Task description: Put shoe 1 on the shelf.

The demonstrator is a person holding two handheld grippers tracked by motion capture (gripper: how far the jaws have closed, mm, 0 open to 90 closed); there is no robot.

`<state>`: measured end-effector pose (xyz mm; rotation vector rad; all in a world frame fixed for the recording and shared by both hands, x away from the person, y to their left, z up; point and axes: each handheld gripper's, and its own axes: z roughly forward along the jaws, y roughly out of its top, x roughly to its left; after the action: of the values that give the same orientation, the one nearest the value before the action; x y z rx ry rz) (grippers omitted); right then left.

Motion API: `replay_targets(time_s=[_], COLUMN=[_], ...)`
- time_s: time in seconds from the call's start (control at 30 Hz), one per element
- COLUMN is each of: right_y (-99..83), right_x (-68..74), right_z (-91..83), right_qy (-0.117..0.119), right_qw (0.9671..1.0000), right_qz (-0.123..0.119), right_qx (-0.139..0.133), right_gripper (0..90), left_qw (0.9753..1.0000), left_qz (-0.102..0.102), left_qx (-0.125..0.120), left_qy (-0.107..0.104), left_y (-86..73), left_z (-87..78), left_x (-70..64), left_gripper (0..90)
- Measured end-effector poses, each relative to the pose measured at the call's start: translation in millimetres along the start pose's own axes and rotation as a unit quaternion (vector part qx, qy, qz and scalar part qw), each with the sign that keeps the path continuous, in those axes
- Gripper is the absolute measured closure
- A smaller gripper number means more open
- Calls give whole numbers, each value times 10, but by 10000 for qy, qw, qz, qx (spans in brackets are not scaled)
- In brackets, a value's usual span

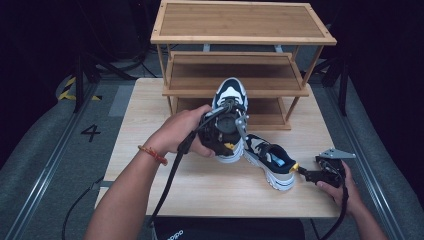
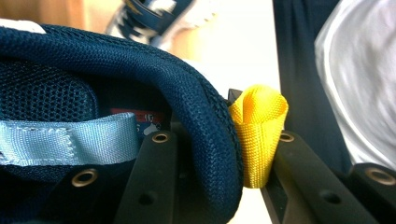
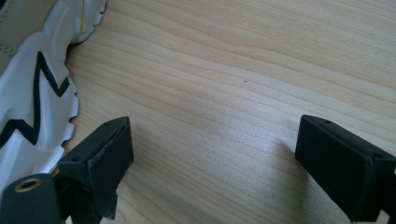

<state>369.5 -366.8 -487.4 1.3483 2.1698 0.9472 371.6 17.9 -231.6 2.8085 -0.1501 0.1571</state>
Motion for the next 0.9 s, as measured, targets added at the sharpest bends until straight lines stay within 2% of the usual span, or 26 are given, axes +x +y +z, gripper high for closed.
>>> replay_targets(time_s=[0.03, 0.13, 0.17, 0.43, 0.53, 0.67, 0.73, 0.8, 0.87, 0.9], right_y=[0, 0, 0, -1, -3, -3, -2, -2, -2, -2], right_x=[0, 0, 0, -1, 0, -4, -5, -6, -6, -6], right_z=[0, 0, 0, 0, -2, -2, -1, -1, 0, -1], right_qy=[0, -1, 0, -4, -7, 9, 13, 17, 17, 18], right_qw=[10000, 10000, 10000, 10000, 10000, 10000, 10000, 10000, 10000, 10000], right_qz=[1, 1, 1, -10, 2, -8, -12, -16, -18, -18], right_qx=[0, 1, 0, 9, 4, 6, 5, 6, 6, 7], right_gripper=[116, 116, 116, 116, 116, 116, 116, 115, 115, 115], left_qw=[10000, 10000, 10000, 9987, 9980, 9971, 9963, 9960, 9961, 9967], left_qz=[0, 14, -15, -367, -415, -604, -649, -682, -745, -709], left_qx=[0, 40, 73, 352, 484, 454, 564, 568, 468, 402], left_qy=[0, 24, -27, -35, -44, -32, 6, 30, 23, 39], left_y=[0, 42, 50, 71, 59, -2, -8, -21, -55, -63], left_z=[0, -42, -48, -8, 7, 5, 1, 6, 14, -1], left_x=[0, 151, 271, 826, 1018, 1300, 1386, 1465, 1524, 1541], left_gripper=[740, 735, 734, 730, 728, 726, 720, 715, 705, 696])
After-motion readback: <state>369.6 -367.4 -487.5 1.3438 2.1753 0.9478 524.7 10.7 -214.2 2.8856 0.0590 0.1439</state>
